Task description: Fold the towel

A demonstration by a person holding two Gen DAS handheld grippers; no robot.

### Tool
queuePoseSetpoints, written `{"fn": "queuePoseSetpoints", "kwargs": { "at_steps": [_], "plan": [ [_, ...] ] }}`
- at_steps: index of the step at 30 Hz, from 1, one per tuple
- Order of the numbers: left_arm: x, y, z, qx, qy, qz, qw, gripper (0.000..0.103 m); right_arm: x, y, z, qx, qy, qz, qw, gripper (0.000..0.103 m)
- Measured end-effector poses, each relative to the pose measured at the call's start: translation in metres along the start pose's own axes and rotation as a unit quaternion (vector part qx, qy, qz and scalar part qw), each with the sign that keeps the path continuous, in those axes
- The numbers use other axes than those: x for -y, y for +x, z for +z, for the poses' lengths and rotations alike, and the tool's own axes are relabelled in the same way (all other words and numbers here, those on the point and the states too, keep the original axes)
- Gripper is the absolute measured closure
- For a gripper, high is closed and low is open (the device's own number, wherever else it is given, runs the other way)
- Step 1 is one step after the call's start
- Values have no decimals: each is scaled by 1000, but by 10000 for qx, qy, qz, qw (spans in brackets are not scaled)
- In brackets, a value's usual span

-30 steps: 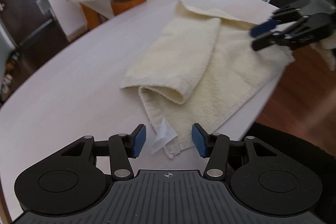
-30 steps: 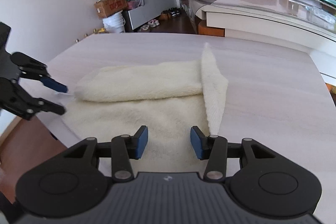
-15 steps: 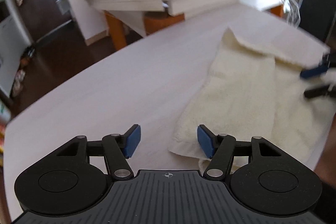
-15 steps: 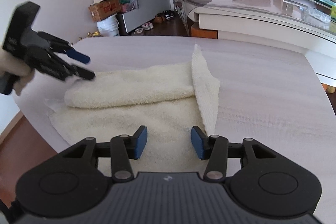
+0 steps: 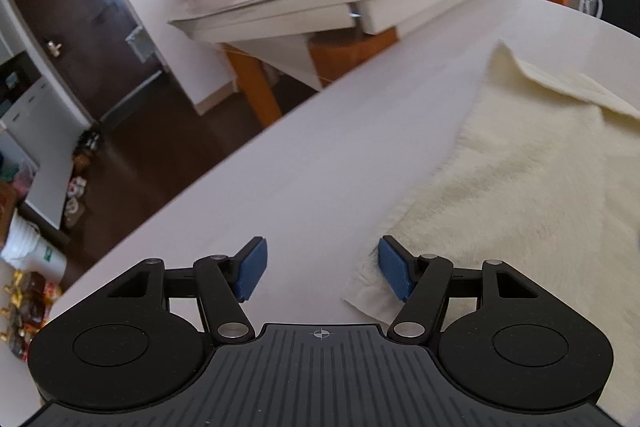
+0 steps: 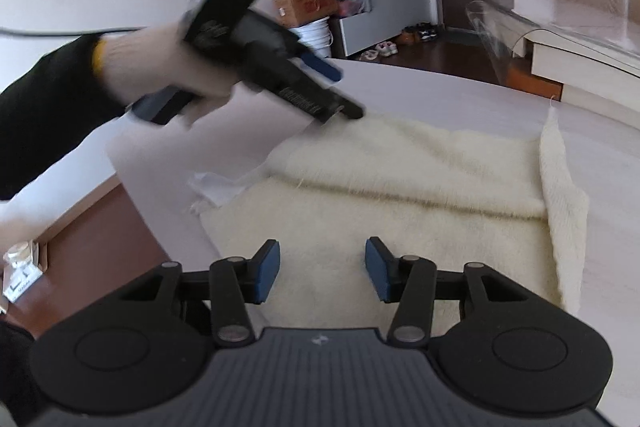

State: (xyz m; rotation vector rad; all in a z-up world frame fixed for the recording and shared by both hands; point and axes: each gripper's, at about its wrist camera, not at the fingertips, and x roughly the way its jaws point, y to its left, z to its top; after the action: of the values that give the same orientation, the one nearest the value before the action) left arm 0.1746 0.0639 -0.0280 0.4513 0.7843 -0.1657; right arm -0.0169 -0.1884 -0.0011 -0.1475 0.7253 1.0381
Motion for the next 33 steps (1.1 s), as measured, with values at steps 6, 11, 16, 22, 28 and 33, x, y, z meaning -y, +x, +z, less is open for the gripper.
{"fn": "queuePoseSetpoints", "kwargs": {
  "at_steps": [6,11,16,22,28,33],
  "plan": [
    [-19,31,20,142,-113,140,9997,35,5,-14,-11,-58,127,206,9997,52],
    [-21,31,24,192,-147,125,9996,35,17,-23,-14,-48,547,401,9977,52],
    [-20,0,15,327,-283,29,9991,37,33,-31,-1,356,661,-195,9970,52],
    [10,-44,-5,409,-286,-745,9960,36,78,-12,24,475,893,-452,9938,49],
    [48,-55,-23,207,0,-1153,9931,36,109,5,32,468,1223,-546,9899,49],
    [47,-53,-27,207,-111,-1132,9933,35,135,-20,29,781,1363,-1936,9684,49]
  ]
}}
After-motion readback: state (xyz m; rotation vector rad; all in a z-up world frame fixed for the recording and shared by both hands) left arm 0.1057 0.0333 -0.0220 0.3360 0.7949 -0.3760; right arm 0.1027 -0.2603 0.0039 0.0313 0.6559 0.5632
